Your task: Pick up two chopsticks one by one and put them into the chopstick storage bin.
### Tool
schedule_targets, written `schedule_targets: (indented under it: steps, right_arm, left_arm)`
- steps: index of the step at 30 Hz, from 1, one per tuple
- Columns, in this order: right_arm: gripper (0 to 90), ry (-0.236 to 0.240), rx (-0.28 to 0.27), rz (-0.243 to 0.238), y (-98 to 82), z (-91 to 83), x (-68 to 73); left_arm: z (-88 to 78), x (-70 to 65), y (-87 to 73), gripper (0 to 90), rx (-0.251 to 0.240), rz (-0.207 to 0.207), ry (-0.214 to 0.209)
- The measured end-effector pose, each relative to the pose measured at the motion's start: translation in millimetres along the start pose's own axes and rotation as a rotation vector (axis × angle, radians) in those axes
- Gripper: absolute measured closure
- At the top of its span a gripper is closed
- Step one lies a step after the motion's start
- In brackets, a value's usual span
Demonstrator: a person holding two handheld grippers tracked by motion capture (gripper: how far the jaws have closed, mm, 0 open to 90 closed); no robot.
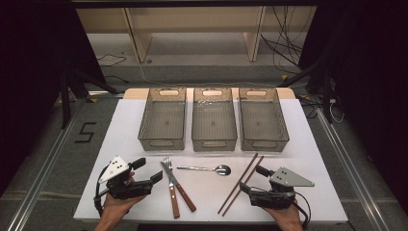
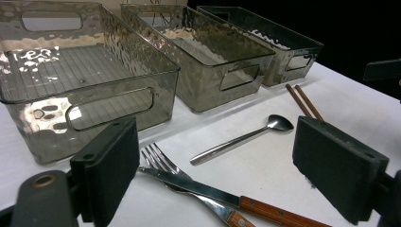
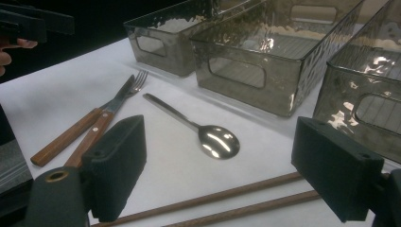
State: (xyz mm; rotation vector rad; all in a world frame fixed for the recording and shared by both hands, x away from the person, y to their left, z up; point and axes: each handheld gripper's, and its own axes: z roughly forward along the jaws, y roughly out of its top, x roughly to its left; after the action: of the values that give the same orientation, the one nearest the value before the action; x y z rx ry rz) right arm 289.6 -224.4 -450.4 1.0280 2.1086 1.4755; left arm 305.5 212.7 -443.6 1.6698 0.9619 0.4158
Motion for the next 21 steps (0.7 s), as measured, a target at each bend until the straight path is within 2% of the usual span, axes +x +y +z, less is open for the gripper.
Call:
schedule_targets:
  steps: [14, 21]
  right_arm:
    - [20.4, 0.002, 0.012, -0.008, 2.9, -1.4, -3.6]
    - [20.6, 0.015, 0.057, -0.042, 6.7, -0.8, -5.3]
  left_arm:
    - [0.0, -0.1, 0.1, 15.0, 0.000, 0.000, -0.002]
    - [0.3, -0.3, 0.0, 15.0, 0.000, -0.002, -0.002]
